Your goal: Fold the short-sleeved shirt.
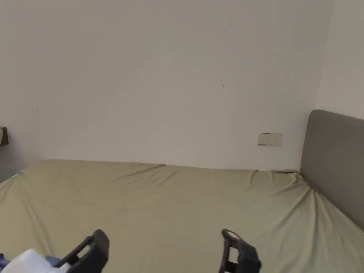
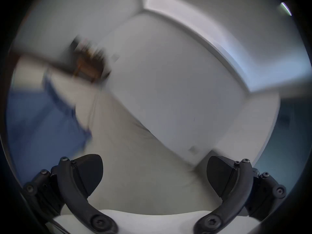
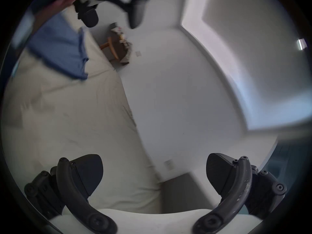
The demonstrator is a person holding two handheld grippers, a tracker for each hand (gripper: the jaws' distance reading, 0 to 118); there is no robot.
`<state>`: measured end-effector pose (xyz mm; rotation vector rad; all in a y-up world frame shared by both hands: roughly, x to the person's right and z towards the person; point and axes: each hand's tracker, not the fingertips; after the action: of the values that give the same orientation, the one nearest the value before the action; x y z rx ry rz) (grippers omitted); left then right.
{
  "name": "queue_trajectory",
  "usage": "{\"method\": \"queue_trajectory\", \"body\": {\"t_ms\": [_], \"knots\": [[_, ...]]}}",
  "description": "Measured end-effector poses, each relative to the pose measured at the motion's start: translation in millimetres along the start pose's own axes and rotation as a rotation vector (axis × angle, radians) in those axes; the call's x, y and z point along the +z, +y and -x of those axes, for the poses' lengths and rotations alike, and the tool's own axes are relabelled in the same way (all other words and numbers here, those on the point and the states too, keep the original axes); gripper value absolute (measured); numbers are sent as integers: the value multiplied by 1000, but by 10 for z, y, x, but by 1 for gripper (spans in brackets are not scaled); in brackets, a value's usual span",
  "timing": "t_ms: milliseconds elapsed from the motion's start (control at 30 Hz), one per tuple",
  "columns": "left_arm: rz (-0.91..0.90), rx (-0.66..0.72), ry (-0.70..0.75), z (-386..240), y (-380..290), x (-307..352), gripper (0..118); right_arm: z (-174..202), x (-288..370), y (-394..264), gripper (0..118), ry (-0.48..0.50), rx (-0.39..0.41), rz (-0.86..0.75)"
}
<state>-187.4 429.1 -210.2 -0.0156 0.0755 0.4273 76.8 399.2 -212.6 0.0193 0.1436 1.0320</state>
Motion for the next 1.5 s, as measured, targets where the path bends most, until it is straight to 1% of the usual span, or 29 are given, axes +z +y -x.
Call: {"method": "queue_trajectory", "body": {"t_ms": [33, 67, 100, 133, 167, 233, 267, 300, 333, 367, 433, 500, 633, 767, 900, 1133, 1400, 1500], "knots": [[-24, -160, 8, -164, 42, 3, 118, -100, -12, -49, 118, 15, -101, 29], [-56, -326, 30, -369, 62, 8, 118, -247, -15, -133, 118, 16, -229, 53], [-96, -464, 53, -529, 58, 15, 118, -372, -5, -219, 118, 5, -341, 61], [-132, -575, 63, -667, 36, 19, 118, -501, 29, -320, 118, 1, -452, 66], [-157, -659, 64, -766, 1, 25, 118, -610, 59, -415, 118, -3, -552, 63], [-218, -754, 35, -868, -107, 51, 118, -803, 178, -632, 118, -21, -773, 33], [-228, -773, 21, -906, -152, 71, 118, -860, 247, -722, 118, -35, -861, 25], [-215, -750, 10, -930, -197, 94, 118, -904, 305, -828, 118, -61, -938, 20], [-200, -724, -9, -925, -225, 119, 118, -927, 356, -916, 118, -86, -983, 19], [-179, -676, -35, -906, -251, 140, 118, -925, 419, -965, 118, -117, -1002, 25], [-141, -581, -80, -873, -290, 163, 118, -901, 510, -1034, 118, -173, -1010, 56], [-109, -515, -92, -823, -287, 189, 118, -885, 554, -1075, 118, -181, -995, 80], [-111, -492, -52, -779, -258, 164, 118, -884, 563, -1065, 118, -184, -997, 87], [-110, -479, -46, -719, -178, 159, 118, -911, 523, -991, 118, -185, -995, 68], [-105, -458, -39, -663, -131, 150, 118, -913, 482, -920, 118, -179, -967, 58], [-73, -448, -60, -675, -111, 120, 118, -903, 460, -828, 118, -153, -942, 40], [-69, -480, -73, -728, -145, 123, 118, -856, 433, -803, 118, -151, -905, 49], [-72, -468, -79, -751, -99, 107, 118, -857, 436, -810, 118, -156, -912, 54]]}}
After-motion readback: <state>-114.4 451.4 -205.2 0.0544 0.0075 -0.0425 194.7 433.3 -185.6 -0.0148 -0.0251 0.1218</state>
